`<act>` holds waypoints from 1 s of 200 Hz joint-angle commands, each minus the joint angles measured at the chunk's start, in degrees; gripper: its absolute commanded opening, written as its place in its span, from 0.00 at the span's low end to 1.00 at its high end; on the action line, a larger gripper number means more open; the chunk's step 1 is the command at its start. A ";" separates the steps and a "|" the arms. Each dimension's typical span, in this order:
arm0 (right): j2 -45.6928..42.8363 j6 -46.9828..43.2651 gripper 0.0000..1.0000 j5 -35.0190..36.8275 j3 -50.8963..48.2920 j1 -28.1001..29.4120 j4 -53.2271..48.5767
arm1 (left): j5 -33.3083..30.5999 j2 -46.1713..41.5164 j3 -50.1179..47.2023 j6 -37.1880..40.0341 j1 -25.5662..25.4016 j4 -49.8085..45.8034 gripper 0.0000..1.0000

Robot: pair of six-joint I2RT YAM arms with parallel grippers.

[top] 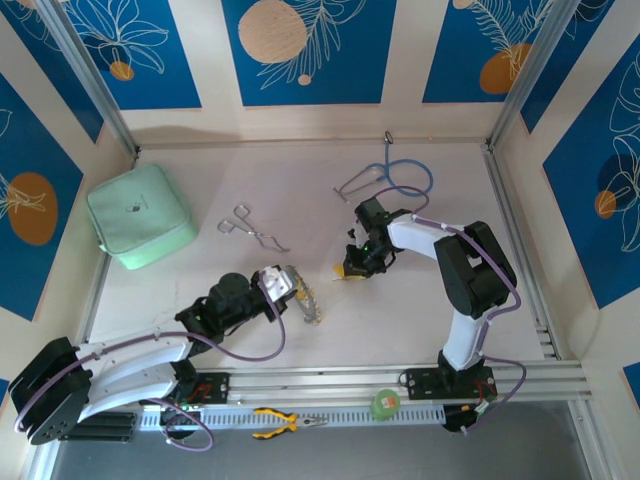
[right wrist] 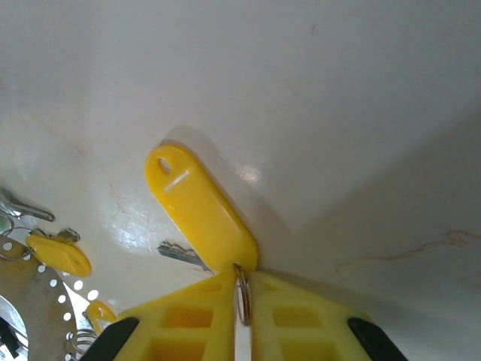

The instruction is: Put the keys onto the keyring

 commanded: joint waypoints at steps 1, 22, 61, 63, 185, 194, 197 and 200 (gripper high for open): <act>0.92 -0.64 0.08 -0.04 1.48 -0.17 -1.59 | 1.21 -0.08 1.44 1.11 0.10 -0.83 0.00; 0.70 -0.80 0.00 0.07 1.48 -0.13 -1.82 | 1.12 -0.24 1.44 1.28 0.12 -0.97 0.00; -5.14 -2.53 0.00 -0.37 -0.65 0.15 0.08 | 0.39 -0.99 1.44 1.16 0.12 -1.40 0.00; -5.88 -2.74 0.00 -0.31 -0.96 0.28 0.38 | 0.28 -1.07 1.44 1.05 0.12 -1.35 0.00; -39.65 -16.70 0.00 -8.79 -19.17 4.00 28.46 | -4.07 -1.68 1.17 -3.17 0.21 2.34 0.00; -39.62 -17.03 0.00 -9.20 -18.40 4.44 27.73 | -3.32 -1.10 1.18 -4.53 0.20 3.34 0.00; -39.70 -17.07 0.00 -8.61 -18.21 4.67 27.45 | -3.10 -0.91 1.10 -5.07 0.18 3.77 0.00; -39.67 -17.12 0.00 -8.60 -18.02 4.86 27.31 | -2.88 -0.68 1.02 -5.54 0.17 4.23 0.00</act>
